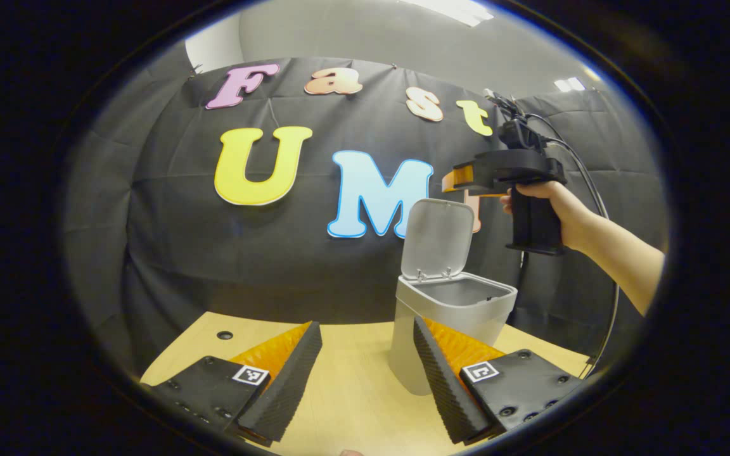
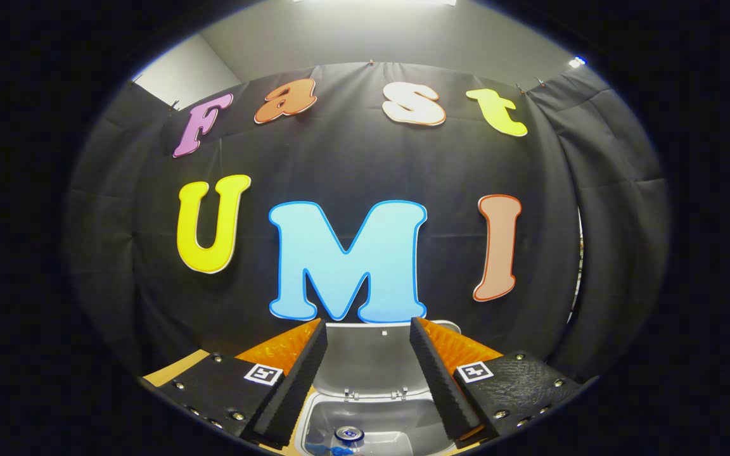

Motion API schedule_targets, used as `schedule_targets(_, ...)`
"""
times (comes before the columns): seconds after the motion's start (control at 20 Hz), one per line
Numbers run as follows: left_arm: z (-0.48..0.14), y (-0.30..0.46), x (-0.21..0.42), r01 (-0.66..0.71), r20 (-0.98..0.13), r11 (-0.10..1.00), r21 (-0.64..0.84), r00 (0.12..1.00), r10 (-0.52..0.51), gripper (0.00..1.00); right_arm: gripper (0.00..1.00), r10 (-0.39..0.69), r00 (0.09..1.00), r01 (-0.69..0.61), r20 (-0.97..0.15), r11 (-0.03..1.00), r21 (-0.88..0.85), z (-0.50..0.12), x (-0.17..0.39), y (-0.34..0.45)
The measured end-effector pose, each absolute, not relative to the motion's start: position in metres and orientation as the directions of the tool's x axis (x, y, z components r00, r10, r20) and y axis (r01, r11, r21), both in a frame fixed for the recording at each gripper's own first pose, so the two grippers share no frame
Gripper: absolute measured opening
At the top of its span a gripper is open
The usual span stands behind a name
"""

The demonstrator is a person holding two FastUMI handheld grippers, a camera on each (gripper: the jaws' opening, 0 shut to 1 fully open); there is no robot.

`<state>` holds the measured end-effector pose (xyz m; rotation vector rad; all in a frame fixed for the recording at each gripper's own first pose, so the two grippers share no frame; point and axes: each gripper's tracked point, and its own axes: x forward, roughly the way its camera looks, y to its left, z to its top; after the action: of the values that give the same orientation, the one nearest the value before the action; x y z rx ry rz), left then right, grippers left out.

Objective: Press the lid of the desktop garbage bin to open it, pick up the crumpled paper on the desktop and throw it into the bin, then pick up the pop can on the desktop and drop it into the bin, and finally close the garbage bin lid.

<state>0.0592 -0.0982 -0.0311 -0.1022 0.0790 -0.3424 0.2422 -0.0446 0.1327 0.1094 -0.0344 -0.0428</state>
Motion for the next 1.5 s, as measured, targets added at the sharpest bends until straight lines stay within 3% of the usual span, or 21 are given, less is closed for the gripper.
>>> schedule_targets(0.4, -0.037, -0.086, 0.065, 0.321, -0.068, 0.933, -0.162, 0.94, -0.336, 0.96, 0.84, -0.088, 0.996, 0.087, 0.021, 0.996, 0.017, 0.135, 0.286, -0.049)
schedule_targets(0.45, -0.037, -0.086, 0.067, 0.318, -0.068, 0.933, -0.168, 0.94, -0.333, 0.96, 0.8, -0.09, 0.996, 0.09, 0.016, 0.996, 0.015, 0.134, 0.289, -0.049)
schedule_targets(0.5, -0.038, -0.085, 0.067, 0.315, -0.071, 0.933, -0.172, 0.941, -0.331, 0.96, 0.84, -0.09, 0.996, 0.089, 0.008, 0.996, 0.022, 0.131, 0.292, -0.049)
schedule_targets(0.7, -0.041, -0.085, 0.069, 0.301, -0.075, 0.935, -0.186, 0.945, -0.319, 0.96, 0.85, -0.073, 0.997, 0.074, -0.019, 0.996, 0.05, 0.121, 0.294, -0.049)
schedule_targets(1.5, -0.041, -0.116, 0.04, 0.309, -0.066, 0.933, -0.183, 0.943, -0.325, 0.95, 0.81, 0.014, 1.0, -0.011, -0.022, 0.991, 0.131, 0.087, 0.224, -0.043)
